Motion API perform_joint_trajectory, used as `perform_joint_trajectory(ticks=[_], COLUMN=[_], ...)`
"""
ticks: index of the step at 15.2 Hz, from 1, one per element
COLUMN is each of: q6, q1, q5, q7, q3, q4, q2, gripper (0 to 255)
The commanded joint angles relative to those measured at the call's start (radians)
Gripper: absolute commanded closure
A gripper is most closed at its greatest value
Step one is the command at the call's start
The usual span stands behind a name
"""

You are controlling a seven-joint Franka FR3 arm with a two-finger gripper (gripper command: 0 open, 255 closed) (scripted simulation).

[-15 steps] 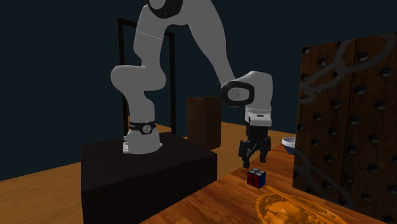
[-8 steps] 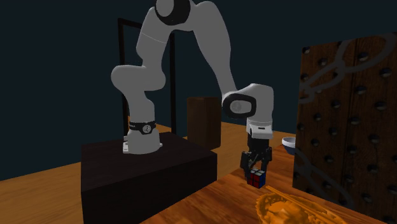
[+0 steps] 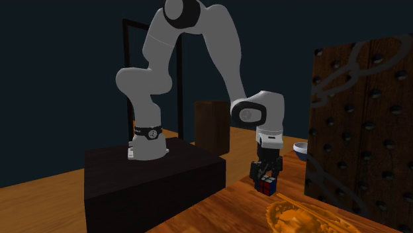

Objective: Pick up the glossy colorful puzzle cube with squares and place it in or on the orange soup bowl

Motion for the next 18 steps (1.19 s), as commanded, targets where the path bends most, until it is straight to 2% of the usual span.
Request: perform_joint_trajectory(ticks=[1, 2, 11, 18], q6=[0.000, 0.000, 0.000, -0.066], q1=[0.000, 0.000, 0.000, -0.041], q5=[0.000, 0.000, 0.000, 0.043], q7=[0.000, 0.000, 0.000, -0.033], q3=[0.000, 0.000, 0.000, 0.052], q4=[0.000, 0.000, 0.000, -0.033], q2=[0.000, 0.000, 0.000, -0.097], gripper=[0, 255, 255, 255])
